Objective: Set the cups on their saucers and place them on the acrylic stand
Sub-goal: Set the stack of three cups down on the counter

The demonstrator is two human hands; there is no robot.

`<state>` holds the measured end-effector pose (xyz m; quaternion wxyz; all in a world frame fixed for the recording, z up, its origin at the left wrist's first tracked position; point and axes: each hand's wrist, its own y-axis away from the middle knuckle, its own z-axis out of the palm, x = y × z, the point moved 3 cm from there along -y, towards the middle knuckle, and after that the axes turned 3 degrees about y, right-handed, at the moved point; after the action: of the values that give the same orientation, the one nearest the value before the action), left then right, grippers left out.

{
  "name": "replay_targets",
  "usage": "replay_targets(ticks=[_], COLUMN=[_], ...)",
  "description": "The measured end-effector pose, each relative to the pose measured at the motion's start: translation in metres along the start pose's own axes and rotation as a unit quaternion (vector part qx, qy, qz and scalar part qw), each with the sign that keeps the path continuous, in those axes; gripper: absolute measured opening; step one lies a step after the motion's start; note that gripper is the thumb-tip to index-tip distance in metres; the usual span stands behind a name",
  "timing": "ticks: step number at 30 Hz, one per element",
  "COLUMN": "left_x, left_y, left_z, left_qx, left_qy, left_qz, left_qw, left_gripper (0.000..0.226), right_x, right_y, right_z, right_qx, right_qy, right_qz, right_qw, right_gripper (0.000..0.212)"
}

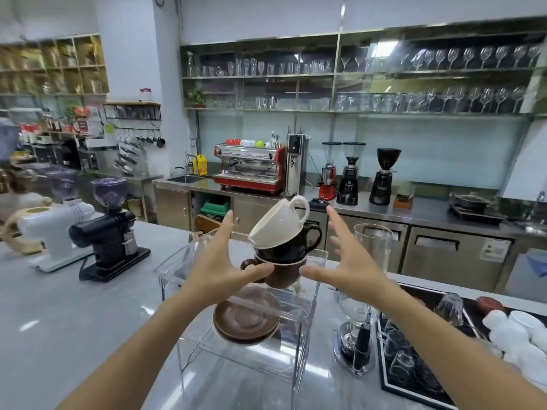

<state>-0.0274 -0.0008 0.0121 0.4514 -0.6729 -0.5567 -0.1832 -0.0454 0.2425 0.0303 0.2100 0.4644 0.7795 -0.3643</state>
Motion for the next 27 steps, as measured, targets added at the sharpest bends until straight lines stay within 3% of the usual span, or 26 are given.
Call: replay_targets(ticks=[5, 8, 12, 16, 27], left_x=[-0.020, -0.023, -0.026, -0.029, -0.026], left_y=[-0.018, -0.027, -0.034, -0.039, -0.046], left_z=[0.006, 0.012, 0.020, 0.022, 0.021], left_qx=[-0.083, -0.109, -0.118, -0.120, -0.097], left_qy=[0.074, 0.101, 0.139, 0.168, 0.218], left_qz=[-0.068, -0.076, -0.062, -0.048, -0.012], left_qw=[0.991, 0.986, 0.981, 0.977, 0.971], left_gripper=[0.139, 0.135, 0.127, 0.123, 0.106], right_x=[0.012, 0.018, 0.023, 0.023, 0.024], right_y=[-0.012, -0.018, -0.025, -0.028, -0.035], right_z=[0.017, 0.024, 0.029, 0.030, 0.028], right_qx=[-0.018, -0.016, 0.001, -0.015, 0.002], right_qy=[-0.042, -0.093, -0.155, -0.167, -0.171], right_qz=[0.068, 0.098, 0.118, 0.110, 0.085], right_qw=[0.997, 0.991, 0.981, 0.980, 0.982], right_gripper=[0.130, 0.118, 0.101, 0.103, 0.081])
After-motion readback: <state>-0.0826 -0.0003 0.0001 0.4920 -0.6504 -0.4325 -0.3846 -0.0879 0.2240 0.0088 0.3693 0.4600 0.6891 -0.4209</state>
